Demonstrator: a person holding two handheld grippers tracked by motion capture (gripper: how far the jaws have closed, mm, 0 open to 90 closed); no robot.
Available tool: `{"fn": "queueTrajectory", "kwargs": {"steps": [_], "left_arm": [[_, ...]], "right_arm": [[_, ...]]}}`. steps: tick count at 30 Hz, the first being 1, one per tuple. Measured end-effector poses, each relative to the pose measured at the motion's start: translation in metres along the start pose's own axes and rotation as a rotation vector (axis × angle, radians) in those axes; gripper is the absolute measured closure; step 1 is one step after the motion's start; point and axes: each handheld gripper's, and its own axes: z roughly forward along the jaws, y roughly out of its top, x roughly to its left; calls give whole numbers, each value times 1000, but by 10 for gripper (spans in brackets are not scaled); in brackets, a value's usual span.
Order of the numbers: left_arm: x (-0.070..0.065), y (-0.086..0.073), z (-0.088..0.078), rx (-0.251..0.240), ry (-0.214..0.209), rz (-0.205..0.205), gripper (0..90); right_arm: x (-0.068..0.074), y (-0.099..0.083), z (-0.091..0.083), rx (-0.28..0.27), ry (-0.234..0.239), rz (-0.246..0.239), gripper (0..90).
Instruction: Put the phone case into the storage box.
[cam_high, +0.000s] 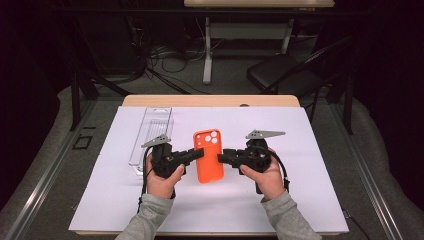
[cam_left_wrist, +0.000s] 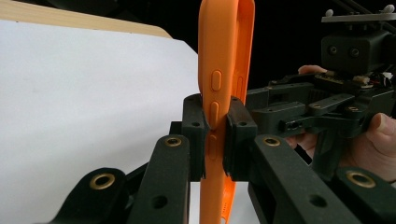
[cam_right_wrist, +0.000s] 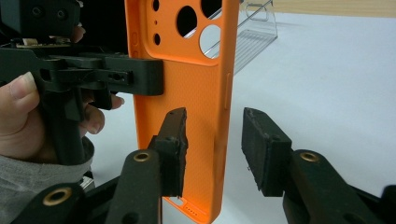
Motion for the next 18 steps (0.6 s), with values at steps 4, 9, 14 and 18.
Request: {"fn": "queueTrajectory", "kwargs": {"steps": [4,9,14,18], "left_arm": [[0,-1,0,2,-6,1,814],[-1,-3,2,10,-11,1,814],[-2,-4,4,16,-18,1,814],[-3,-4,4,18,-23,-1,814]], "right_arm": [[0,0,1,3,5,4,612],[0,-1,1,7,12,4,626],[-1,-1,2,12,16,10,643],[-2,-1,2,10,20,14,649]]}}
